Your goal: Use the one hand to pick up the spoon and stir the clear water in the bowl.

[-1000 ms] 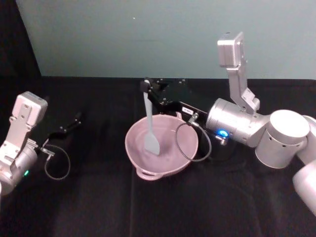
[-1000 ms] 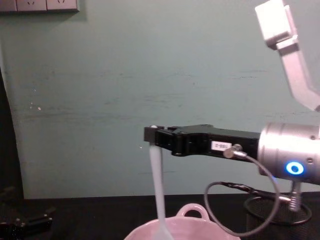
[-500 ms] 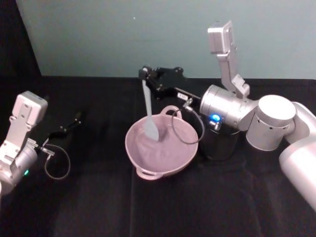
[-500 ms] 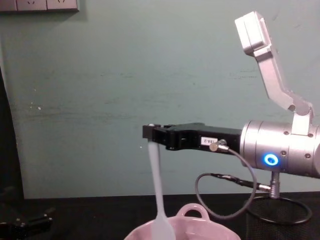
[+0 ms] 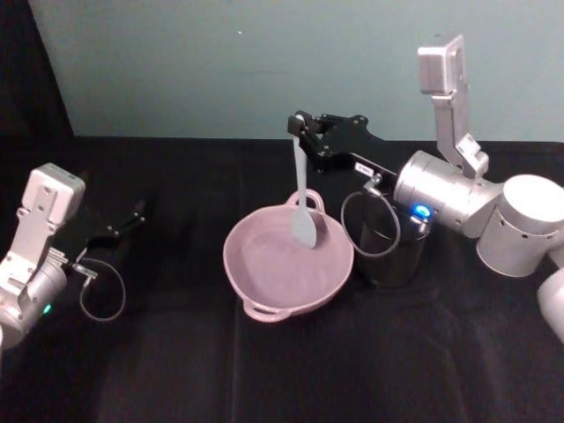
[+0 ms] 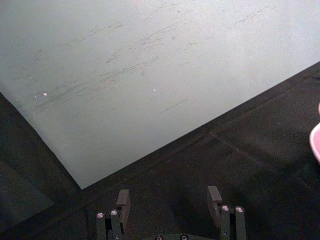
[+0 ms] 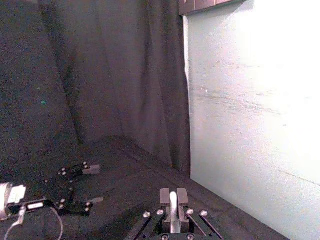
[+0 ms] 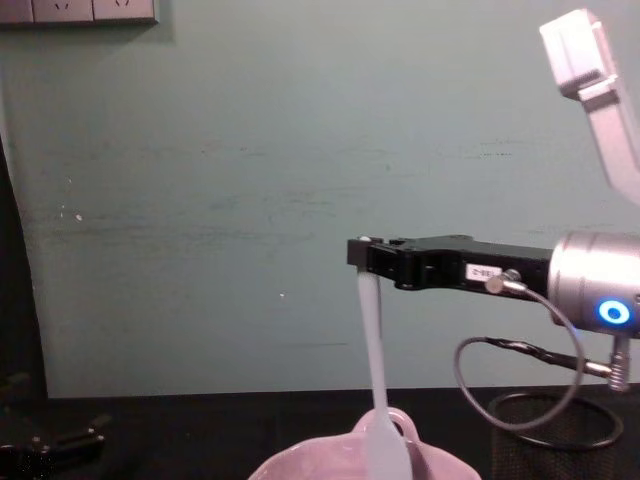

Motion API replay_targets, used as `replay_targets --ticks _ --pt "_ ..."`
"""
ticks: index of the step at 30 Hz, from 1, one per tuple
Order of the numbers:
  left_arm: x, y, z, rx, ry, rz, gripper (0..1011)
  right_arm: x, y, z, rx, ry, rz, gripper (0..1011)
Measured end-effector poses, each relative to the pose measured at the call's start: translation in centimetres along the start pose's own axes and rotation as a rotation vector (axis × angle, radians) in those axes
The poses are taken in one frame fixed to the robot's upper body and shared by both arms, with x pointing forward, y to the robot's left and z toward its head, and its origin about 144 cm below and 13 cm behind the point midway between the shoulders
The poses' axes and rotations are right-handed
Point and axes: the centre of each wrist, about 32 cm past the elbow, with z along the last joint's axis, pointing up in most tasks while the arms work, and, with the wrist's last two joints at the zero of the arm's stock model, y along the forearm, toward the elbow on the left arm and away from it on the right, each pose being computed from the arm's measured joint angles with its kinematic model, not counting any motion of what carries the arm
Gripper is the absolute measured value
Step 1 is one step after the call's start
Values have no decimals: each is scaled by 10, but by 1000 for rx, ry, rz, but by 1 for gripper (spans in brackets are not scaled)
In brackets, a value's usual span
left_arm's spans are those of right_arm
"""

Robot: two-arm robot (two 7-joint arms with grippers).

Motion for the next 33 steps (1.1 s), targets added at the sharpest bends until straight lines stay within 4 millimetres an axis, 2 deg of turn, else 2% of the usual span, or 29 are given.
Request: replay_targets --ticks 8,17,24,33 --pt "0 0 0 0 0 0 1011 -8 -18 1 -8 -5 -4 94" --pt "0 0 0 0 0 0 1011 -22 -21 -1 -10 4 22 94" --pt "0 0 0 0 0 0 1011 -36 -13 -6 -9 24 65 94" --pt "0 0 0 0 0 0 1011 -44 16 -3 -8 17 132 94"
